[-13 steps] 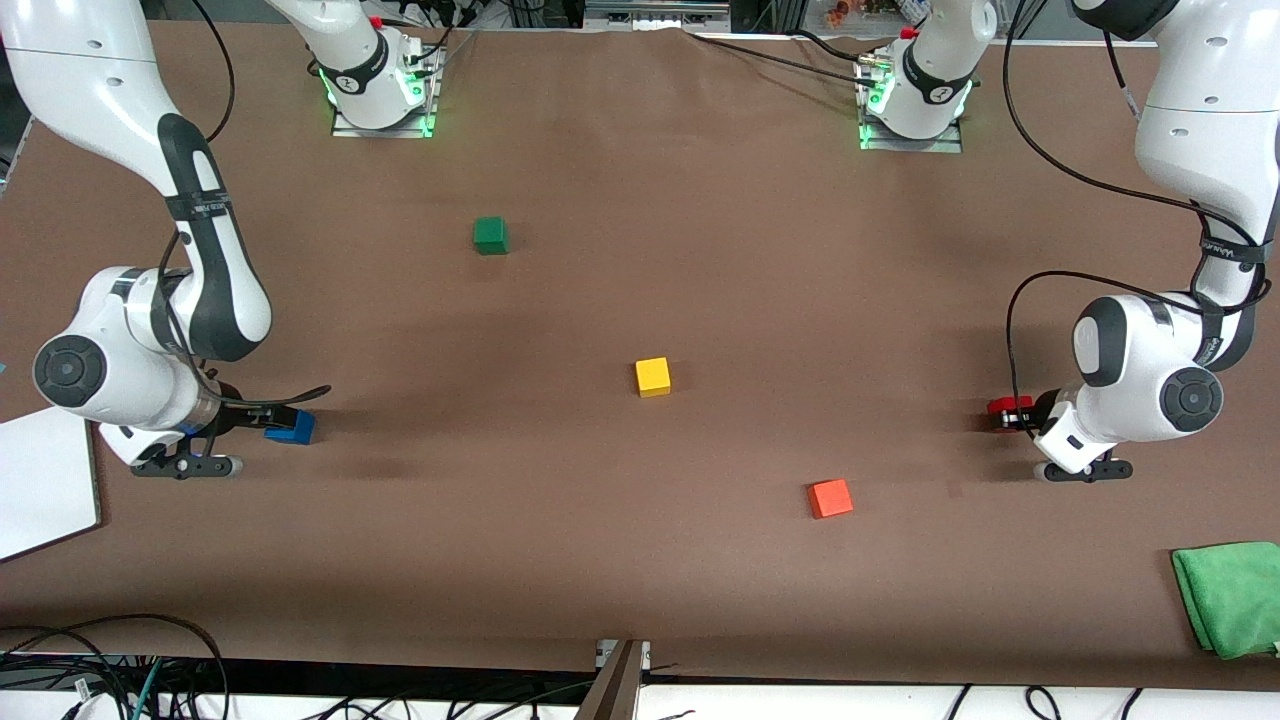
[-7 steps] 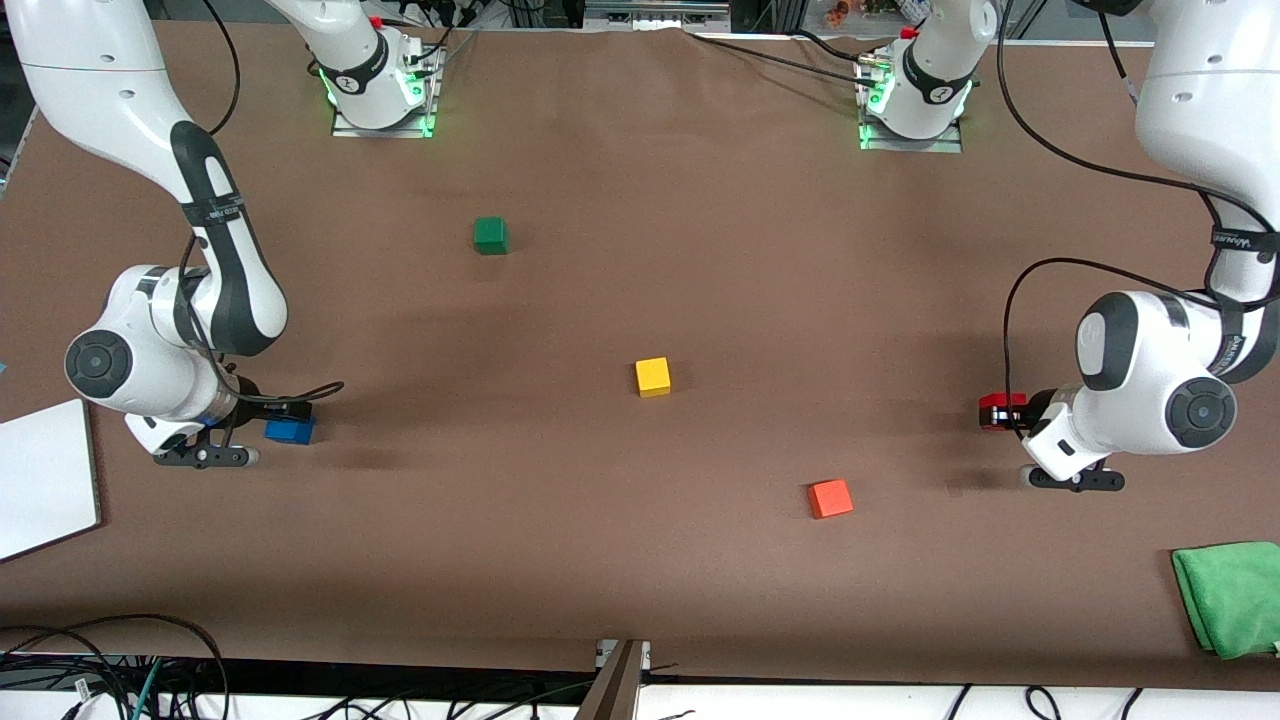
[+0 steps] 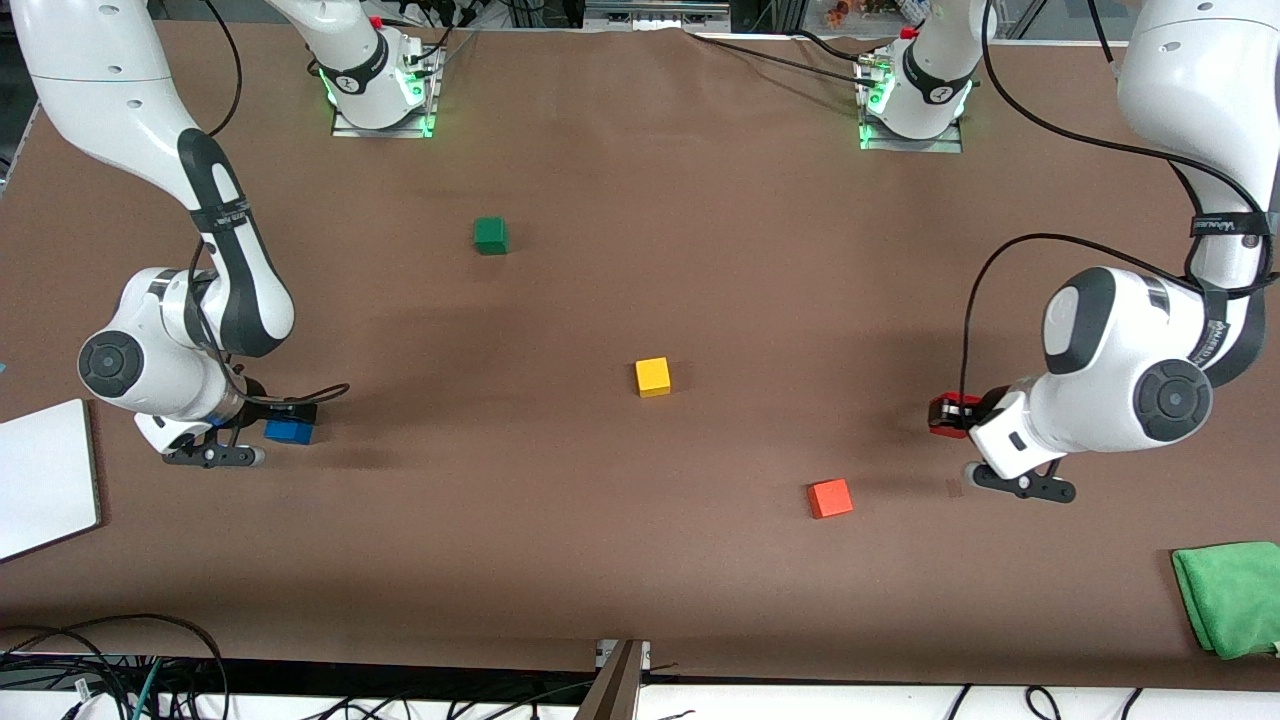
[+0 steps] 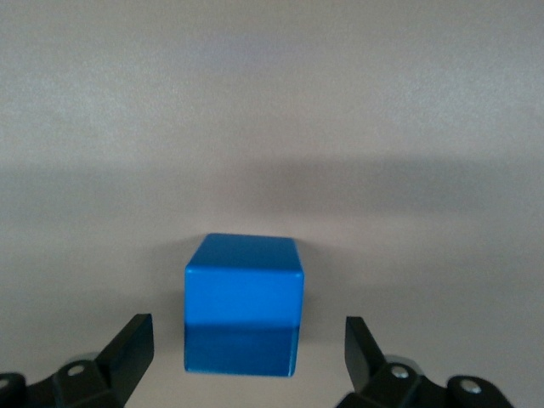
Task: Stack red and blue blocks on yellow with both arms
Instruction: 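Carry the red cube with the left gripper over the yellow cube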
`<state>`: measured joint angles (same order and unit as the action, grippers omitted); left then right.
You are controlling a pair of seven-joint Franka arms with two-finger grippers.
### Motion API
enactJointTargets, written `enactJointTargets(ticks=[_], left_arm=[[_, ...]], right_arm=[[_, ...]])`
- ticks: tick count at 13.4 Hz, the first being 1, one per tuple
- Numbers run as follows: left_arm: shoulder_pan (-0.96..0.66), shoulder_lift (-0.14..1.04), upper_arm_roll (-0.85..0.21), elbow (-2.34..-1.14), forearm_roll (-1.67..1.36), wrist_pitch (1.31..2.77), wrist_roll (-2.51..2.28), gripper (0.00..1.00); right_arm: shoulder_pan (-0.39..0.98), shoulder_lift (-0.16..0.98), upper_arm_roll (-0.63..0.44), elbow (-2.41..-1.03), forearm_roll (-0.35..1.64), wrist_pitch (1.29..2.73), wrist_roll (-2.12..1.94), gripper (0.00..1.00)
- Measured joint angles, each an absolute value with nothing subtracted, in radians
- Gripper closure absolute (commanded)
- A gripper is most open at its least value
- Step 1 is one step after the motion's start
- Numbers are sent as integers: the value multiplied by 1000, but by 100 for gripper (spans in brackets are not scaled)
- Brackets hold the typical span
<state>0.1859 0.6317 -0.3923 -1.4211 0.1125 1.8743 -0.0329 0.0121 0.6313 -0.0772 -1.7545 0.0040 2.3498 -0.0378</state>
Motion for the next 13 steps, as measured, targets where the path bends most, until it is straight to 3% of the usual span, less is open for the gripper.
enactJointTargets(ticks=[8, 11, 13], left_arm=[[-74, 672, -409, -1353, 112, 1884, -393, 100], [-117, 709, -408, -1338, 64, 1924, -429, 100], [-143, 732, -409, -1331, 26, 1974, -433, 100]], right_arm=[[11, 641, -78, -1755, 4, 2383, -38, 3], [11, 641, -77, -1755, 4, 2386, -38, 33], [11, 641, -77, -1755, 4, 2386, -38, 47]])
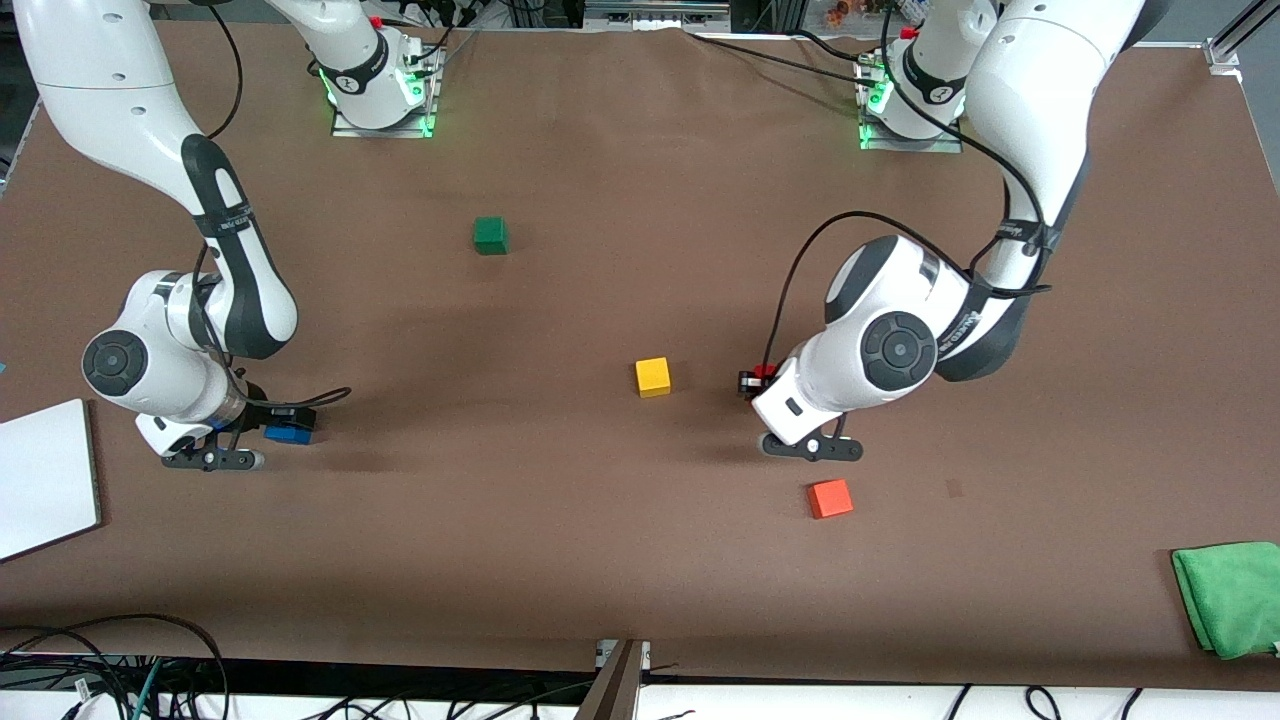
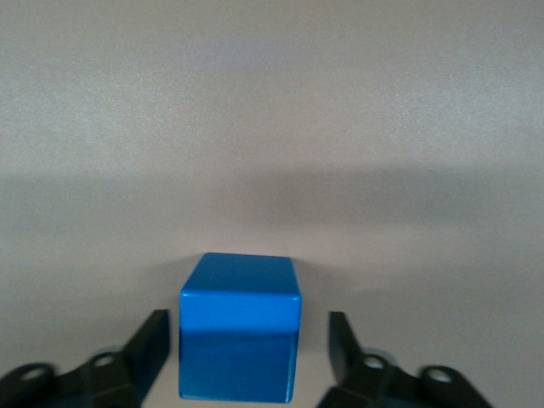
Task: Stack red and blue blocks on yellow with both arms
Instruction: 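Carry the red cube with the left gripper over the yellow cube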
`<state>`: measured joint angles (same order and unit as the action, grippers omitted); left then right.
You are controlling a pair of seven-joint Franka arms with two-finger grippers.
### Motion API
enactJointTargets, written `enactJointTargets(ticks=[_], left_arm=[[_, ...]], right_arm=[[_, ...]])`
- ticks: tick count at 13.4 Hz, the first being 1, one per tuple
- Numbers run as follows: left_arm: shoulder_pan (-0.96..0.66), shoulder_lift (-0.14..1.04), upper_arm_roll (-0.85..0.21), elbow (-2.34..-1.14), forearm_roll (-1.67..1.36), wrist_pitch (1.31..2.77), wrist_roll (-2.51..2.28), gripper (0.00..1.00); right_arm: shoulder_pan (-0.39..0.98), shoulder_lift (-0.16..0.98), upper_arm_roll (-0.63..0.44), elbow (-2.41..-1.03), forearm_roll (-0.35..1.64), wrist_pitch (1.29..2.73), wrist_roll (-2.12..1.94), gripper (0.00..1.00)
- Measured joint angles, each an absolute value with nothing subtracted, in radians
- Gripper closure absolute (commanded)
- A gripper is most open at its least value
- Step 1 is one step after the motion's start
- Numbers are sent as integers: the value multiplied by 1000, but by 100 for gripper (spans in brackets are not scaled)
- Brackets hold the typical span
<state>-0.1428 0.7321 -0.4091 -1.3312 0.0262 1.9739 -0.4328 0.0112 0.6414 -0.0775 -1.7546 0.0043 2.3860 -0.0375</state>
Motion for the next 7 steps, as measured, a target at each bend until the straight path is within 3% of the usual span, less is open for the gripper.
enactJointTargets(ticks=[7], left_arm=[[-321, 839, -389, -1239, 17, 2020, -626, 100]], right_arm=[[12, 641, -77, -1754, 5, 2388, -38, 51]])
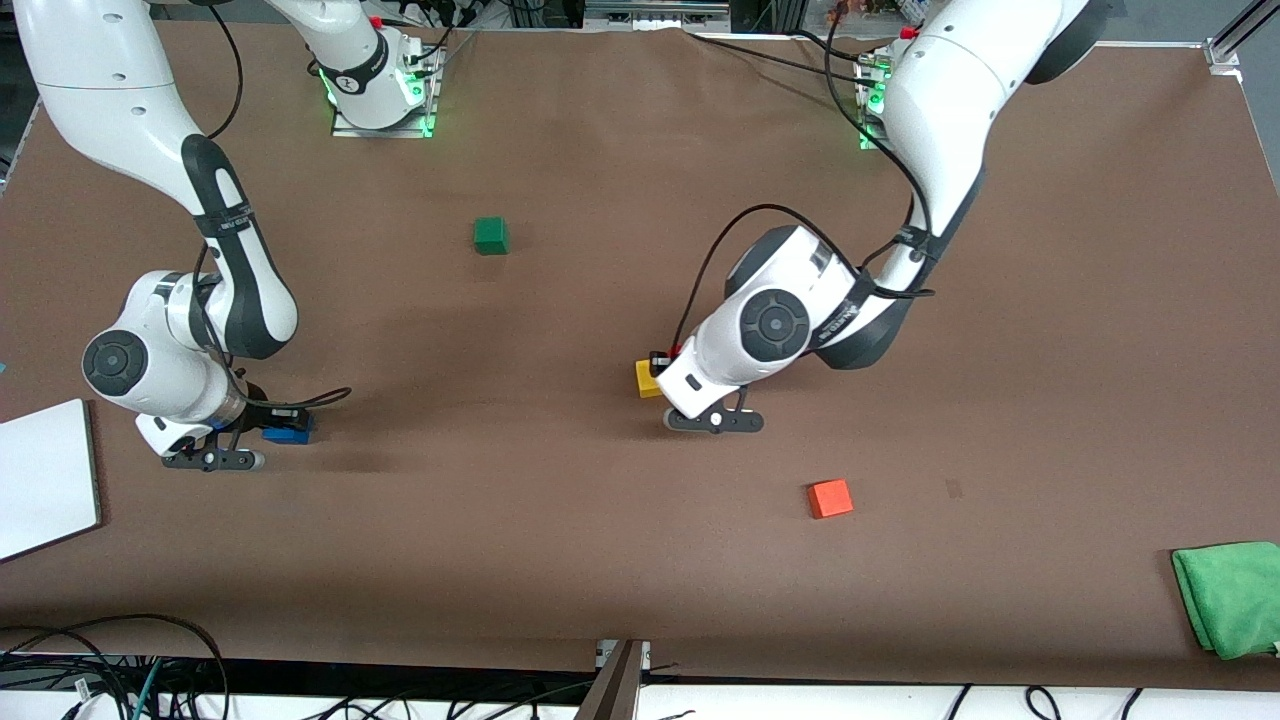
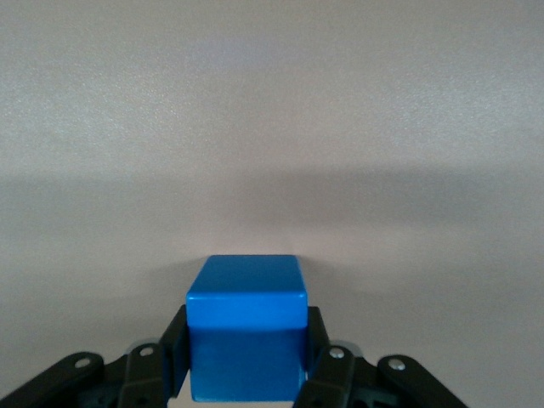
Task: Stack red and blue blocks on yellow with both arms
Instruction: 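Carry the red cube with the left gripper over the yellow cube, then lower the red cube onto the yellow cube and open the left gripper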
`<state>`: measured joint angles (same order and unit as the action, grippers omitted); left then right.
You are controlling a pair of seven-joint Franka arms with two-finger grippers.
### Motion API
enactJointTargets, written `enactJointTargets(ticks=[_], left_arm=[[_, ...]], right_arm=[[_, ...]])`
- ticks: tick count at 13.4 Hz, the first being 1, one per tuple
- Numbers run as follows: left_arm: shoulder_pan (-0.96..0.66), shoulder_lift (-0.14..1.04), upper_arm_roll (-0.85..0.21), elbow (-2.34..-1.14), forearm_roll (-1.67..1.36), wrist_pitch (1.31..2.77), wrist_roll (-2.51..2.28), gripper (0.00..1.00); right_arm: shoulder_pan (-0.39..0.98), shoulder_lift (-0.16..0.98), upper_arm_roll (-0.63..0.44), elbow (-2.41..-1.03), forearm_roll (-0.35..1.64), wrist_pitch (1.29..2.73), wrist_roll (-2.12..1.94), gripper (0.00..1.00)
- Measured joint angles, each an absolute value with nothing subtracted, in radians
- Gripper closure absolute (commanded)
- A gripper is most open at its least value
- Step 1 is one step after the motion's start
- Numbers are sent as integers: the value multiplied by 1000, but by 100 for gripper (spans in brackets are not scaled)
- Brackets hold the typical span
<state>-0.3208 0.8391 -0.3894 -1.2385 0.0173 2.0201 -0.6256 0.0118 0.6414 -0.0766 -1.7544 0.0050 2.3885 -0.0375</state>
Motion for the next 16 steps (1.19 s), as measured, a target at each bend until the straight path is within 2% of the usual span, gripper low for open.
enactJointTargets(ticks=[5, 9, 16], left_arm=[[-463, 901, -260, -1154, 17, 2020, -724, 100], [-489, 955, -248, -1097, 17, 2022, -764, 100], [-504, 964, -233, -1081, 17, 2022, -795, 100]], right_arm=[[13, 638, -70, -1741, 5, 2391, -38, 51], [14, 621, -64, -1724, 5, 2392, -38, 50], [15, 568, -35, -1723, 5, 2383, -38, 50]])
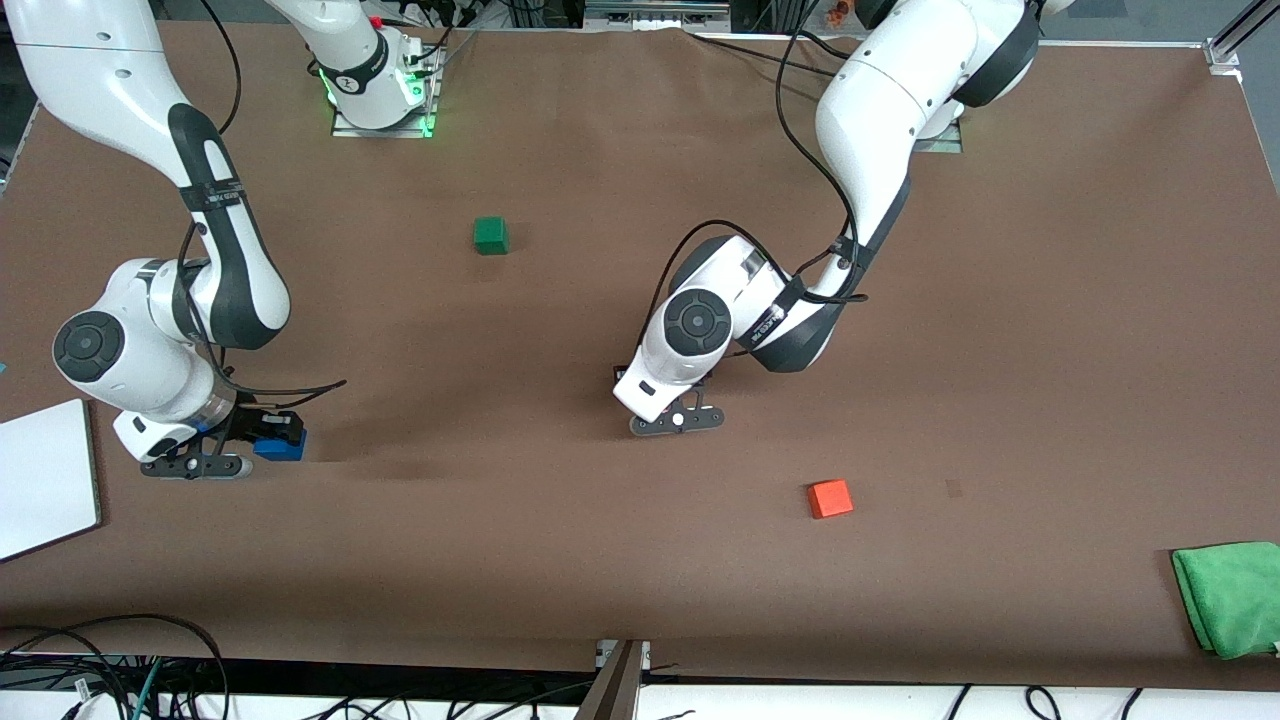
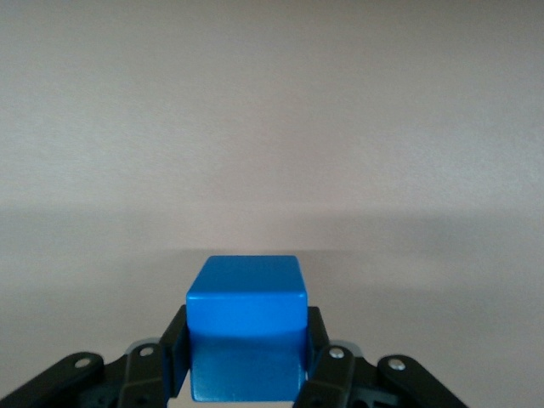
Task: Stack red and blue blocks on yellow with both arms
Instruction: 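Lower the red cube onto the yellow cube and open the left gripper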
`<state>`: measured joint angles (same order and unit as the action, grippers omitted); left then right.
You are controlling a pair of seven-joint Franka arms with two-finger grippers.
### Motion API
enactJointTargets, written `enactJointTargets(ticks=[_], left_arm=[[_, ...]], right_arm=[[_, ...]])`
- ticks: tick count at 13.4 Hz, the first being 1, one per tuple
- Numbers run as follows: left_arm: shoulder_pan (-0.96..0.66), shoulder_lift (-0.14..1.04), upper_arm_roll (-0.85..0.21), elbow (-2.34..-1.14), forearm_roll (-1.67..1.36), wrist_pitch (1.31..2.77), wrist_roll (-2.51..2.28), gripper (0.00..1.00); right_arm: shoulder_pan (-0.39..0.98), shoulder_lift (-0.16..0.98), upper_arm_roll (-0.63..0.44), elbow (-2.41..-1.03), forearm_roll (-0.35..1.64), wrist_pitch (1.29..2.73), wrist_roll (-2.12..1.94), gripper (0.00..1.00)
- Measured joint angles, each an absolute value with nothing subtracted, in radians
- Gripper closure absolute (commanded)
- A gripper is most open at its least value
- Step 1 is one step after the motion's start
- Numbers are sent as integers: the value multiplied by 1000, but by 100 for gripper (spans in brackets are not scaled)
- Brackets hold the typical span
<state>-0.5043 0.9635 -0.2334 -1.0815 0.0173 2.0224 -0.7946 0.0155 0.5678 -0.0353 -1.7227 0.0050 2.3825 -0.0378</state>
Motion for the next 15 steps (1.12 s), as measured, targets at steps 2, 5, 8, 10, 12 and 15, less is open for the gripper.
enactJointTargets(ticks=[2, 5, 8, 10, 12, 15], left_arm=[[-505, 965, -233, -1081, 17, 2022, -796, 100], [-506, 968, -231, -1081, 17, 2022, -798, 100], [-506, 969, -230, -1082, 17, 2022, -799, 93], [-506, 971, -229, -1081, 17, 2022, -801, 86], [-507, 973, -229, -1082, 17, 2022, -802, 70], [-508, 976, -229, -1081, 17, 2022, -803, 0]], right_arm=[[16, 556, -25, -1723, 5, 2382, -38, 50], [16, 548, -15, -1723, 5, 2382, -38, 50], [17, 548, -7, -1723, 5, 2382, -38, 50], [17, 548, -7, -1723, 5, 2382, -38, 50], [17, 548, -6, -1723, 5, 2382, -38, 50], [18, 548, 7, -1723, 5, 2382, -30, 50]])
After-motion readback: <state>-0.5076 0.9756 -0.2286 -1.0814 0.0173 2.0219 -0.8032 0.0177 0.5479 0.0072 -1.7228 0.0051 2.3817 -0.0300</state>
